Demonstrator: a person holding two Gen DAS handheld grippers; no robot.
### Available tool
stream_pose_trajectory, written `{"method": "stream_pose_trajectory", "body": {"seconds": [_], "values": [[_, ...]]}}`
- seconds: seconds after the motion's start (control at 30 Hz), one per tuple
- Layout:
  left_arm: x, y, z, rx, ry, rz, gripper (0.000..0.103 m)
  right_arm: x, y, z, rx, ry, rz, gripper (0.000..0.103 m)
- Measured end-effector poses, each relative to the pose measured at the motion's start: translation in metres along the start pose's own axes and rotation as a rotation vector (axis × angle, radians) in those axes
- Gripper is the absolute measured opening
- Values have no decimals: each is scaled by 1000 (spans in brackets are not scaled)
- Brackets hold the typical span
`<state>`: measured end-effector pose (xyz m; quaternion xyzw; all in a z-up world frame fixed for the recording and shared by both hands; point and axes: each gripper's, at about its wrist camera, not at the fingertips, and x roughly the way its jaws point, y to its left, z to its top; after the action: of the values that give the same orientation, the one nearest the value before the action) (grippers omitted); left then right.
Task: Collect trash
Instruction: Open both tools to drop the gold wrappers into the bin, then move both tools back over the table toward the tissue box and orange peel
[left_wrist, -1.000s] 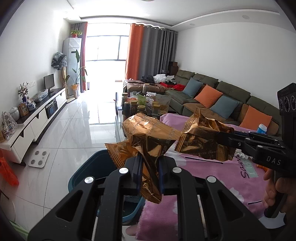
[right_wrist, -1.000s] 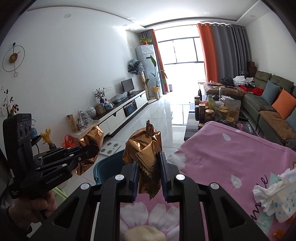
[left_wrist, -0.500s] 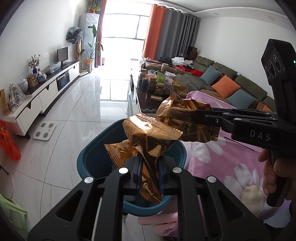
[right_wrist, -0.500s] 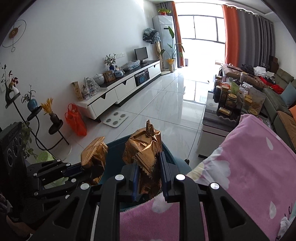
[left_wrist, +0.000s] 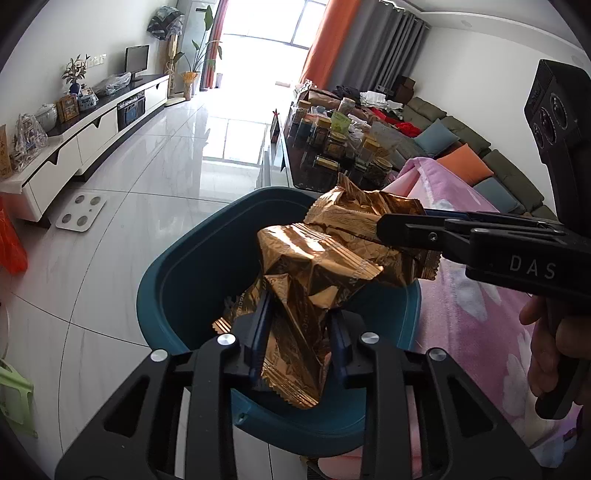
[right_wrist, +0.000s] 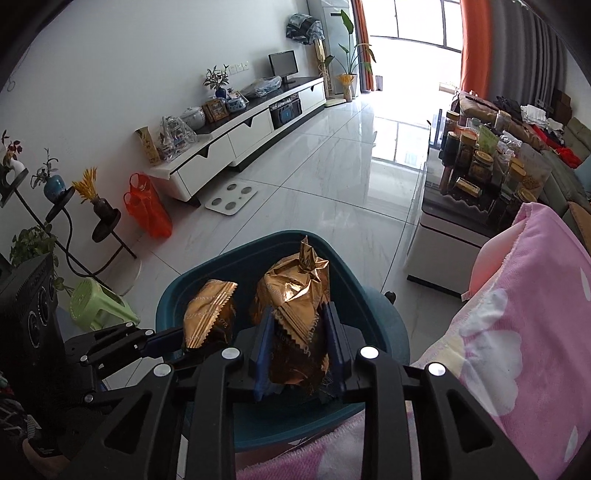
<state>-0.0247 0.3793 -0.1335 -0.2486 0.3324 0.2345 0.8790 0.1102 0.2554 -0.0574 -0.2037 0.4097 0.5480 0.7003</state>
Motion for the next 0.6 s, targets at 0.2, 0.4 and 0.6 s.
{"method": "stream_pose_trajectory", "body": {"seconds": [0.2,0.4,0.6], "values": [[4,3,-1,4,-13,24,50,4,-7,2,36,8,33,47],[-11,4,-3,2,-58,61,71,-5,-13,2,71,-29,42,49],[-39,4,-1,-9,-123,82,97,-29,-23,-3,101,-102,37,58]]}}
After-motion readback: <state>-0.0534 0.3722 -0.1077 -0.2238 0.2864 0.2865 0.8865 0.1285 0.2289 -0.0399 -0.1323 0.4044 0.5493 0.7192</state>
